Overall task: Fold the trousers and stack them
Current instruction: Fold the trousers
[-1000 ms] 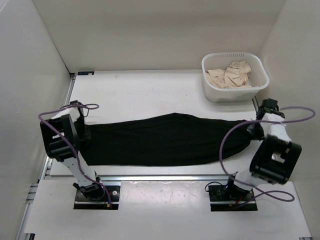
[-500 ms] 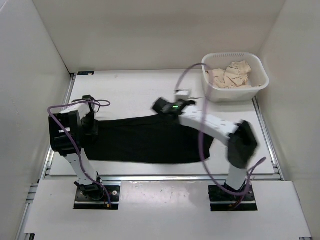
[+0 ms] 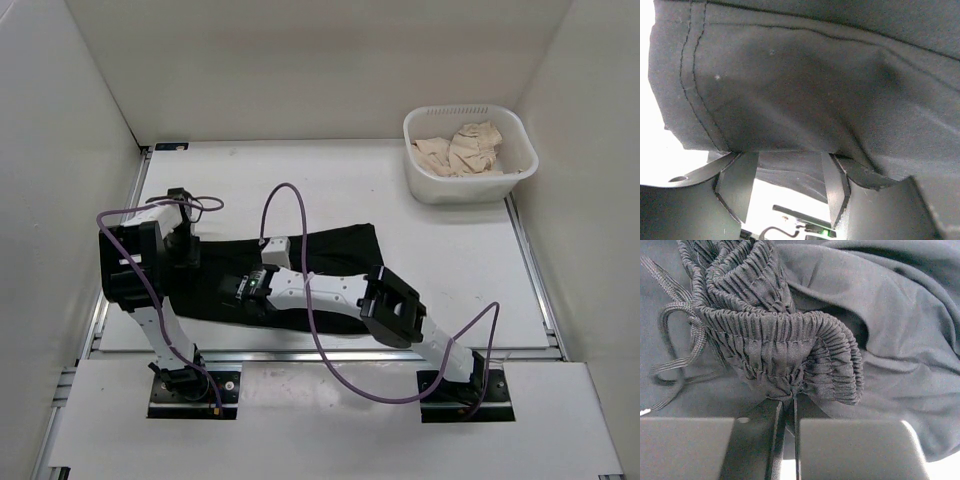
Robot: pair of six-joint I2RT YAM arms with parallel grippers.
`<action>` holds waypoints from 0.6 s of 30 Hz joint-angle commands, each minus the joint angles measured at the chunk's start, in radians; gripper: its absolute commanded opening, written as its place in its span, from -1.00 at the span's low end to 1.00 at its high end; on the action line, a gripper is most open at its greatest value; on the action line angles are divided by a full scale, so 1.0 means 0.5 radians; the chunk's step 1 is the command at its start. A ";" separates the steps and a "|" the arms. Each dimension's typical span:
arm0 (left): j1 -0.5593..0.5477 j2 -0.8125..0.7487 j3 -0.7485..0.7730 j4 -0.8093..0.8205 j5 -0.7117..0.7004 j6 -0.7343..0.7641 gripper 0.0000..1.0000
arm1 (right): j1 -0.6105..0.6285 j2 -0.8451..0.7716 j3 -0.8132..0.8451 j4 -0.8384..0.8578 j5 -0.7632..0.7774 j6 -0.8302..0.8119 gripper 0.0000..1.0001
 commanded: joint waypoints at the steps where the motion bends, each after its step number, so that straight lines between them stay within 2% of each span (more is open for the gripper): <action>1: -0.020 0.001 0.065 0.105 0.111 -0.036 0.29 | -0.022 -0.027 0.017 0.066 0.039 0.079 -0.92; 2: -0.020 0.001 0.065 0.105 0.111 -0.036 0.29 | 0.006 -0.006 0.017 0.164 -0.010 -0.146 -0.55; 4: -0.020 0.001 0.065 0.105 0.111 -0.036 0.29 | 0.037 -0.006 -0.001 0.448 -0.181 -0.399 -0.11; 5: -0.020 0.001 0.065 0.086 0.111 -0.036 0.32 | 0.070 -0.006 0.072 0.495 -0.234 -0.607 0.27; 9: -0.020 -0.036 0.065 0.086 0.092 -0.036 0.35 | 0.239 -0.199 0.204 0.704 -0.369 -1.193 0.77; 13: -0.020 -0.036 0.084 0.086 0.092 -0.036 0.37 | 0.267 -0.505 0.101 0.809 -0.602 -1.367 0.81; 16: -0.020 -0.054 0.105 0.047 0.092 -0.036 0.40 | 0.206 -0.812 -0.184 0.809 -0.505 -1.296 0.68; 18: -0.020 -0.073 0.126 0.046 0.092 -0.036 0.43 | 0.096 -0.877 -0.307 0.781 -0.529 -1.250 0.68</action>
